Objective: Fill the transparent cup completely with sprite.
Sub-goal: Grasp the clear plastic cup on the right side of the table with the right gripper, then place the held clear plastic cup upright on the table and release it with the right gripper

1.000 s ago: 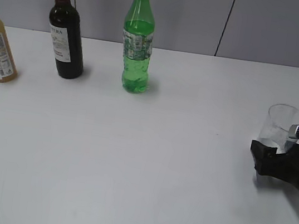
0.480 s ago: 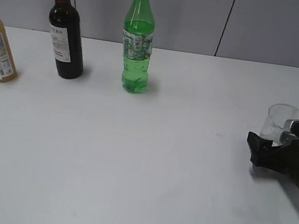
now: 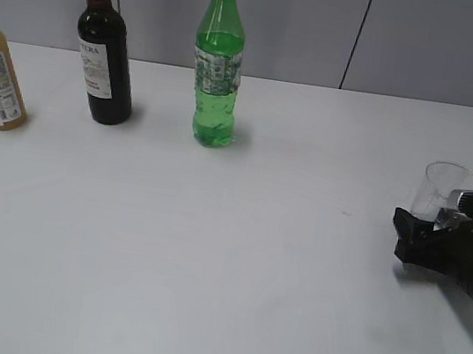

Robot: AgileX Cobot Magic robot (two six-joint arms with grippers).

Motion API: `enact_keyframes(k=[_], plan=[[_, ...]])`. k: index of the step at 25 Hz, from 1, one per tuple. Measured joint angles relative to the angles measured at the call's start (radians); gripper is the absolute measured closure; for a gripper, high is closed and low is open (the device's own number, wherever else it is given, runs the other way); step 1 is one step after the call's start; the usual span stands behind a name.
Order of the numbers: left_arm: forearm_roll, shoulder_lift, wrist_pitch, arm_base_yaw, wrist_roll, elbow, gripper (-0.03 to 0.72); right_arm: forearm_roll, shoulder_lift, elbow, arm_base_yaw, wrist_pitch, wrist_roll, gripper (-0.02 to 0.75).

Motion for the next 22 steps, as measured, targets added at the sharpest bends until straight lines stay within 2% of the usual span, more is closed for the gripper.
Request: enact_keyframes(k=[9, 18, 22], plan=[[0.0, 0.0, 0.0, 0.0, 0.0, 0.0, 0.511, -0.031, -0.044, 0.003, 0.0, 0.051, 0.001, 0.216], [0.0, 0.0, 0.0, 0.0, 0.0, 0.0, 0.512, -0.31, -0.12, 0.003, 0.0, 0.058, 0.002, 0.22], [0.0, 0.0, 0.0, 0.0, 0.0, 0.0, 0.51, -0.515, -0.122, -0.017, 0.0, 0.06, 0.002, 0.22]])
